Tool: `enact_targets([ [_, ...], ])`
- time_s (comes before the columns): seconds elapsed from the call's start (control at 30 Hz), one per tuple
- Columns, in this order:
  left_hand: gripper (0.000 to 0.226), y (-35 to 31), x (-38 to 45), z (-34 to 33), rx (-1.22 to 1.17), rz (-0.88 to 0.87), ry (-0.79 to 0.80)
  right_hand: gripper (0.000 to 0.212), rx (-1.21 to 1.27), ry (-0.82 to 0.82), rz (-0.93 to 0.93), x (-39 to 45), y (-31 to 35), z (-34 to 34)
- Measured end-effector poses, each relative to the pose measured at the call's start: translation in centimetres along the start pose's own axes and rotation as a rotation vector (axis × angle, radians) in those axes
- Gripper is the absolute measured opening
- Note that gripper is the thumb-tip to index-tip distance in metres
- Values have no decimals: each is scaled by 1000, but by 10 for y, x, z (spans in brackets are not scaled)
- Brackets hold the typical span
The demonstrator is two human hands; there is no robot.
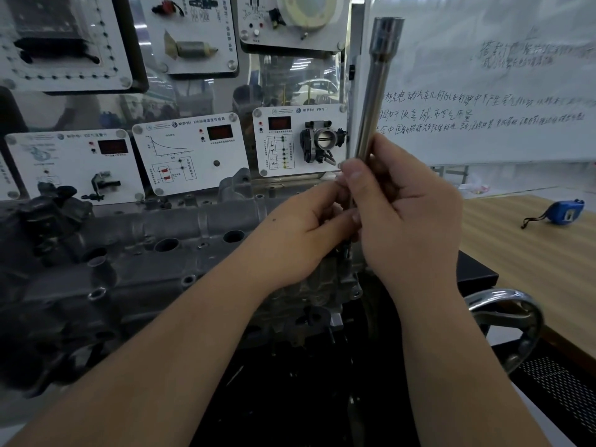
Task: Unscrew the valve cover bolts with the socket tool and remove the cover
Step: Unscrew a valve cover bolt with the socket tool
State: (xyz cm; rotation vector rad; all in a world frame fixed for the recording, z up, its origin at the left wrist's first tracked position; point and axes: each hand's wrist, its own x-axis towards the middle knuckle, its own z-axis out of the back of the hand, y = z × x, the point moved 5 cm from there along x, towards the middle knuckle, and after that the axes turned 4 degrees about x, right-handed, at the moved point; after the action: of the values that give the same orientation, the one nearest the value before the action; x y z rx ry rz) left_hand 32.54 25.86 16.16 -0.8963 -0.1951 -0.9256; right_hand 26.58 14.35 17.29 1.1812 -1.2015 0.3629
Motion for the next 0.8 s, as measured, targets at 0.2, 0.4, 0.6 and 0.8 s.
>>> enact_targets([
  [0.2, 29, -1, -3, 0, 1, -13, 6, 24, 29, 67, 2, 3, 6, 4],
  [0.4, 24, -1, 1, -2, 51, -24, -9, 23, 20, 49, 20, 5, 4, 6],
  [0.6, 15, 1, 0, 0, -10, -43, -19, 42, 9, 96, 61, 8, 6, 7],
  [0.8, 14, 2, -1, 0, 27, -29, 21, 43, 100, 85, -20, 7, 5, 9],
])
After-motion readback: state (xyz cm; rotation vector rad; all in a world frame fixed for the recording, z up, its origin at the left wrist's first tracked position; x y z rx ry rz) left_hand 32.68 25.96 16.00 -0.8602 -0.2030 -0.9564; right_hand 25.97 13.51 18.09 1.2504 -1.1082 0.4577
